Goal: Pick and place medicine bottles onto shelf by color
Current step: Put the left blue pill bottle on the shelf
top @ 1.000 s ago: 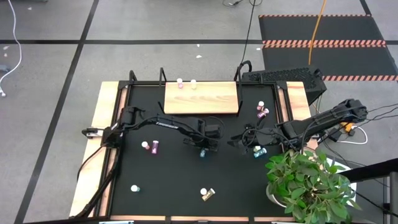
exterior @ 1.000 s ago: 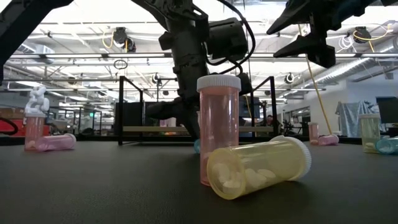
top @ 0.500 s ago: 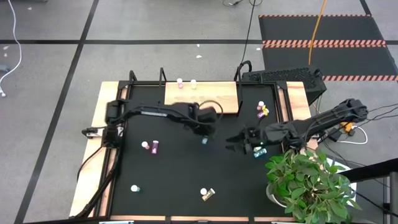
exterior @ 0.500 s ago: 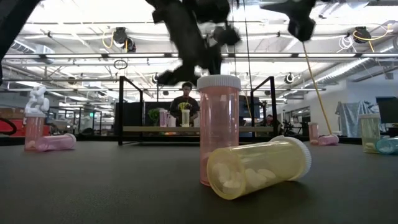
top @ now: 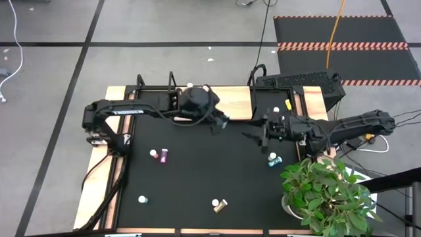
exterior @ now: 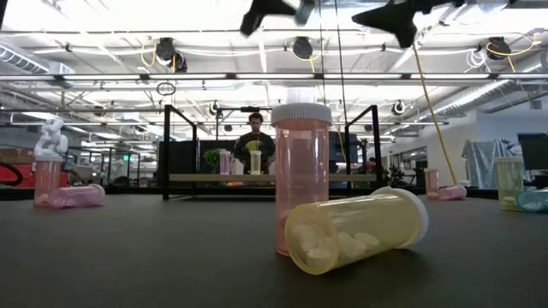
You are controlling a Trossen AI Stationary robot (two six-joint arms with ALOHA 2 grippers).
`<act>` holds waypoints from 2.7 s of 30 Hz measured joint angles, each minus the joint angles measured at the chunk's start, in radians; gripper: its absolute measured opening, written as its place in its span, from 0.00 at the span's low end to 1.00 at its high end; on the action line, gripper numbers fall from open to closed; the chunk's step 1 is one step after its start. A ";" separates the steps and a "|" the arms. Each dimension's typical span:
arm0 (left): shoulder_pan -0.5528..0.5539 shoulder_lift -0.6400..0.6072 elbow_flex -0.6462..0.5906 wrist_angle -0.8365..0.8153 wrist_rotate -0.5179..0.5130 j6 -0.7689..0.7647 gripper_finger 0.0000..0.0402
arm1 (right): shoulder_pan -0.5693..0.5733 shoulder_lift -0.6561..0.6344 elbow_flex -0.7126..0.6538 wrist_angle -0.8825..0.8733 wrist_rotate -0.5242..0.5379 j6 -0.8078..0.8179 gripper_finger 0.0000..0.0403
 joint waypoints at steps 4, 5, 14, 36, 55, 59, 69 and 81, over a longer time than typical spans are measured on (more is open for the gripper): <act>0.007 -0.016 0.001 0.161 0.001 0.016 0.27 | -0.103 0.015 0.000 0.091 -0.152 -0.004 0.72; 0.008 -0.015 0.001 0.197 0.000 0.023 0.27 | -0.130 0.016 0.000 0.116 -0.198 -0.002 0.74; 0.050 -0.014 0.000 0.312 0.009 0.132 0.27 | -0.351 0.078 0.000 0.337 -0.464 0.108 0.73; 0.089 0.060 0.000 0.465 0.243 0.386 0.27 | -0.458 0.160 0.000 0.523 -0.677 0.041 0.58; 0.085 0.077 0.000 0.491 0.217 0.386 0.27 | -0.463 0.160 0.000 0.471 -0.683 0.067 0.29; 0.084 0.076 0.000 0.461 0.197 0.380 0.27 | -0.463 0.160 0.000 0.463 -0.684 0.062 0.25; 0.081 0.070 0.000 0.362 0.116 0.310 0.55 | -0.463 0.159 0.000 0.412 -0.672 -0.017 0.26; 0.078 0.022 0.000 0.209 0.159 0.388 0.82 | -0.463 0.159 0.000 0.126 -0.615 -0.239 0.26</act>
